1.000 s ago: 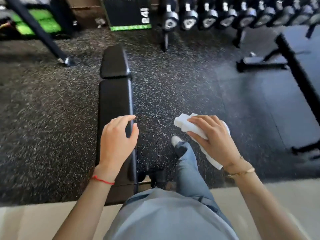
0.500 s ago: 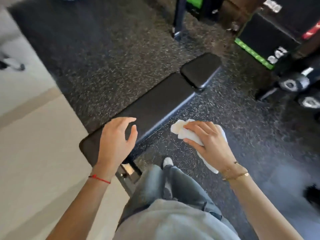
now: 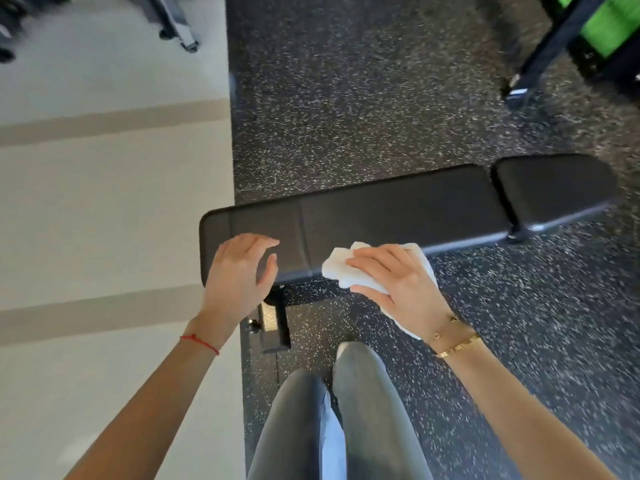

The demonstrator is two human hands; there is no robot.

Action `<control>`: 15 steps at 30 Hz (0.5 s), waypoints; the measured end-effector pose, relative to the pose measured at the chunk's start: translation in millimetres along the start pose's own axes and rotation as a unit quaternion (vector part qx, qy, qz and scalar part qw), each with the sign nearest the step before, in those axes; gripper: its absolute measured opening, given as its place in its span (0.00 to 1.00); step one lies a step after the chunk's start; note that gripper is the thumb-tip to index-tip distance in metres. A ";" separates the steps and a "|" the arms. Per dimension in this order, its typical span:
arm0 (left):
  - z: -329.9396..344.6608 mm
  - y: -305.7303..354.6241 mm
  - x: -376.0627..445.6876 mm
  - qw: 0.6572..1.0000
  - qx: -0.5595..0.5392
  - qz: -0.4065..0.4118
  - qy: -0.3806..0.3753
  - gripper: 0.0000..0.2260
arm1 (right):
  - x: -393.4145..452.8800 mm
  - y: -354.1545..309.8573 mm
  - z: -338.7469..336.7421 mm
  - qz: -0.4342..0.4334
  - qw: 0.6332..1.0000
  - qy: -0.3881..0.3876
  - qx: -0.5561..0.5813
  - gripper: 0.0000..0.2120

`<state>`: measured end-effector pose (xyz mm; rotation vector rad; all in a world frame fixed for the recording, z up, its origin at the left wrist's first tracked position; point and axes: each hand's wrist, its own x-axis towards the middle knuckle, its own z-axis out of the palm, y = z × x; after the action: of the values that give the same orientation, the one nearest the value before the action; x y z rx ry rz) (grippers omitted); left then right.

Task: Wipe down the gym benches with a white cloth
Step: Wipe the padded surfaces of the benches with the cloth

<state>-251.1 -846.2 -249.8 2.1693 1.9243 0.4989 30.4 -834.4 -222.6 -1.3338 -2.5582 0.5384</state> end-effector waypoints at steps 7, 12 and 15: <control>138.9 -100.2 -11.2 0.998 0.043 -0.049 0.021 0.12 | 63.8 53.9 153.4 -0.093 0.993 -0.033 -0.058 0.17; 219.0 -163.5 -8.7 0.994 0.070 -0.069 0.050 0.14 | 108.6 78.7 257.3 -0.169 0.983 -0.016 -0.075 0.21; 250.5 -188.1 -8.1 0.992 0.079 -0.073 0.072 0.16 | 123.1 97.5 303.5 -0.182 0.976 -0.015 -0.119 0.24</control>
<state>-330.8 -810.6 -550.8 2.1137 2.2504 0.5060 -71.4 -749.9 -537.6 -0.8824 -2.8698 0.1890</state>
